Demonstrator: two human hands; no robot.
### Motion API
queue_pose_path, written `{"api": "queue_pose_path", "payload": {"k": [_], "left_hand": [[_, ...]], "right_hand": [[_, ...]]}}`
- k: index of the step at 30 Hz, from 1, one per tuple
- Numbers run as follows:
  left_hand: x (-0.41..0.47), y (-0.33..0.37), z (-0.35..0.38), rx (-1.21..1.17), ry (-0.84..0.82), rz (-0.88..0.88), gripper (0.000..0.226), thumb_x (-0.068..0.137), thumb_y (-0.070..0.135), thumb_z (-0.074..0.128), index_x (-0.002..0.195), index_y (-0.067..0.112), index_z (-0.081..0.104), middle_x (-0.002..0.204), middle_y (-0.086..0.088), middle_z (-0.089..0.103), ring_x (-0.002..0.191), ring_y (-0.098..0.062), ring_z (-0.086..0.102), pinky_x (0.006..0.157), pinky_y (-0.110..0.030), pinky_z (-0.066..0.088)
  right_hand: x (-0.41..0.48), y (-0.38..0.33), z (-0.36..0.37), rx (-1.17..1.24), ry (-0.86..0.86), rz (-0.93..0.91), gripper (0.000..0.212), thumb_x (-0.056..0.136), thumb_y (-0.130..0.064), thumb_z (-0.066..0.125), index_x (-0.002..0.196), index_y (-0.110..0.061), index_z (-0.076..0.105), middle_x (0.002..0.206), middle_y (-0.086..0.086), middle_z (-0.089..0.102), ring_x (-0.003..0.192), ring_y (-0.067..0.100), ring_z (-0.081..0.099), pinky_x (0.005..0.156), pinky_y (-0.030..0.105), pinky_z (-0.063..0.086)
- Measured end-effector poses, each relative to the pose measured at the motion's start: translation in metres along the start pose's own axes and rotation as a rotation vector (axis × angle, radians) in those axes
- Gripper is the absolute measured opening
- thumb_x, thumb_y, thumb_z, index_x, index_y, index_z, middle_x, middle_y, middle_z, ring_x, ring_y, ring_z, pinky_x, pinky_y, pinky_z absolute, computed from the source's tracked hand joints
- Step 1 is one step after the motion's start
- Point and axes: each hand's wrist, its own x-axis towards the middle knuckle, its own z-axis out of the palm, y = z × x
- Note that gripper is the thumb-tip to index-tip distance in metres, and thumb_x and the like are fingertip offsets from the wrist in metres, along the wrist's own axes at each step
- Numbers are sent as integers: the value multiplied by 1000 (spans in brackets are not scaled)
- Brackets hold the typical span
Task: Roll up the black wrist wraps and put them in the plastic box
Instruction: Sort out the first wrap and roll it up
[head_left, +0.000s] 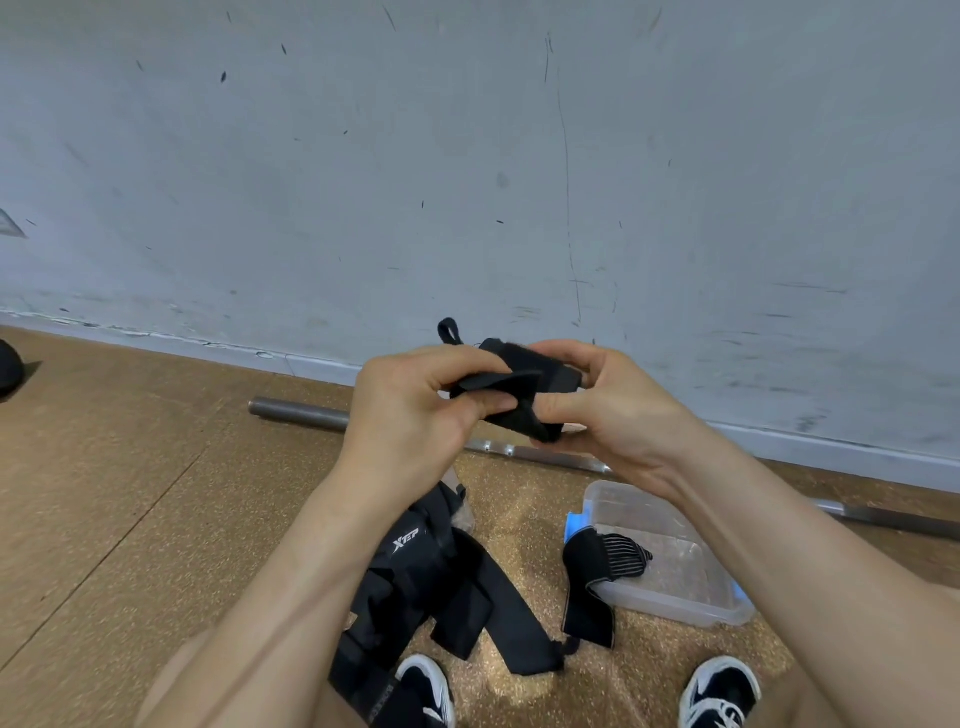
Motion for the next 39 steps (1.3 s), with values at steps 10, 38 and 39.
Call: {"api": "queue_pose_path", "payload": {"k": [10, 38, 39], "left_hand": [[2, -4, -6, 188, -144, 361, 10, 85, 9, 68, 91, 10, 76, 95, 7, 73, 91, -8, 68, 80, -29, 53], [10, -6, 18, -34, 143, -57, 13, 82, 10, 72, 84, 21, 77, 77, 25, 69, 79, 6, 66, 77, -15, 50], [10, -6, 18, -34, 162, -46, 17, 83, 7, 72, 84, 24, 75, 77, 24, 69, 78, 7, 65, 75, -12, 49]], "right_hand": [[9, 8, -4, -271, 128, -124, 58, 72, 5, 79, 121, -24, 69, 104, 0, 72, 91, 12, 67, 78, 26, 54], [-5, 3, 2, -169, -147, -155, 49, 84, 15, 64, 122, -17, 66, 114, 11, 71, 106, 31, 69, 91, 48, 57], [-5, 3, 2, -128, -120, -140, 49, 84, 15, 66, 120, -18, 68, 113, 12, 70, 103, 35, 69, 87, 55, 57]]}}
